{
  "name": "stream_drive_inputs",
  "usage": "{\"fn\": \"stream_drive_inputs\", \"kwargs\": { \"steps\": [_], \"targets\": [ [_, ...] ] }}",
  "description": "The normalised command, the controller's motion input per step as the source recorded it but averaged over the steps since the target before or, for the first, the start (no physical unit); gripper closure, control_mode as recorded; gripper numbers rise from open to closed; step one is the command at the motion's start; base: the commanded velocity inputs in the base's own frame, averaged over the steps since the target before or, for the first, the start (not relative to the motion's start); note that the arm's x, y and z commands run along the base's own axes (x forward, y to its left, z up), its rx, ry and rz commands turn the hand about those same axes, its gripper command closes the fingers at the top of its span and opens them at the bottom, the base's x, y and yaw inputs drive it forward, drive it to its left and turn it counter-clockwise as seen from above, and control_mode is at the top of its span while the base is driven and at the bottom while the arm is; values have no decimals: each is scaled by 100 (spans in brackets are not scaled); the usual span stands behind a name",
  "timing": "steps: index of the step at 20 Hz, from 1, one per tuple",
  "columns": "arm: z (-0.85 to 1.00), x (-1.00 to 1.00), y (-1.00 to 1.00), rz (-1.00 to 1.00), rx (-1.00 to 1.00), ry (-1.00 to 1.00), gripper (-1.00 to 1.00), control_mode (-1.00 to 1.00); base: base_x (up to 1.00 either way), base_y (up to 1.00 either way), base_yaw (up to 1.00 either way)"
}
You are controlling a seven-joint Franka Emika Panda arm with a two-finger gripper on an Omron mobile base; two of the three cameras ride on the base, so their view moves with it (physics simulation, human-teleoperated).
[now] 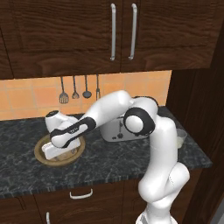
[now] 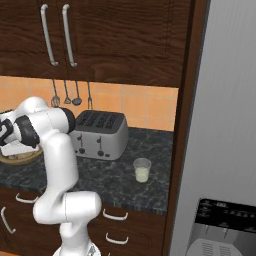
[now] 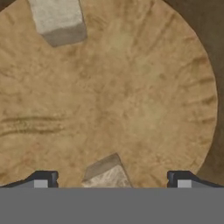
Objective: Grab a lemon wedge from the fridge and one ice cube from the ice bowl, and put them in the glass of lemonade.
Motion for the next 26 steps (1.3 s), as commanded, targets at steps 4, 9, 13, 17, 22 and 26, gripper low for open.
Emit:
{"fn": "stream_drive_inputs", "kwargs": {
  "steps": [4,9,13,17,22,26],
  "targets": [
    [-8,0,0,0,0,0,-100,-100,0,0,0],
    [0,0,0,0,0,3,100,-100,0,0,0],
    [0,0,1,0,0,2,100,-100,0,0,0],
    [0,0,0,0,0,0,100,-100,0,0,0],
    [0,-1,0,0,0,0,100,-100,0,0,0],
    [14,-8,0,0,0,0,100,-100,0,0,0]
  ]
}}
